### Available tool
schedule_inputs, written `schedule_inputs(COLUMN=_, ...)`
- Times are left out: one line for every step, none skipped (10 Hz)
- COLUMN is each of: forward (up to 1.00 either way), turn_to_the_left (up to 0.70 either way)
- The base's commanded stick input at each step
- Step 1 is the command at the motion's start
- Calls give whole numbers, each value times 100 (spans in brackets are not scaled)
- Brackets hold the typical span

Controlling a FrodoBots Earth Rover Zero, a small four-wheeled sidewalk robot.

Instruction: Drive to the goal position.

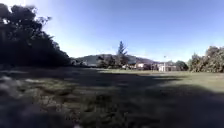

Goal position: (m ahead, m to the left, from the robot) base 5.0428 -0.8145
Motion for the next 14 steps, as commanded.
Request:
schedule_inputs(forward=100, turn_to_the_left=0)
schedule_inputs(forward=100, turn_to_the_left=0)
schedule_inputs(forward=100, turn_to_the_left=0)
schedule_inputs(forward=100, turn_to_the_left=0)
schedule_inputs(forward=100, turn_to_the_left=0)
schedule_inputs(forward=100, turn_to_the_left=0)
schedule_inputs(forward=100, turn_to_the_left=0)
schedule_inputs(forward=100, turn_to_the_left=0)
schedule_inputs(forward=100, turn_to_the_left=0)
schedule_inputs(forward=100, turn_to_the_left=0)
schedule_inputs(forward=100, turn_to_the_left=0)
schedule_inputs(forward=100, turn_to_the_left=0)
schedule_inputs(forward=100, turn_to_the_left=0)
schedule_inputs(forward=100, turn_to_the_left=0)
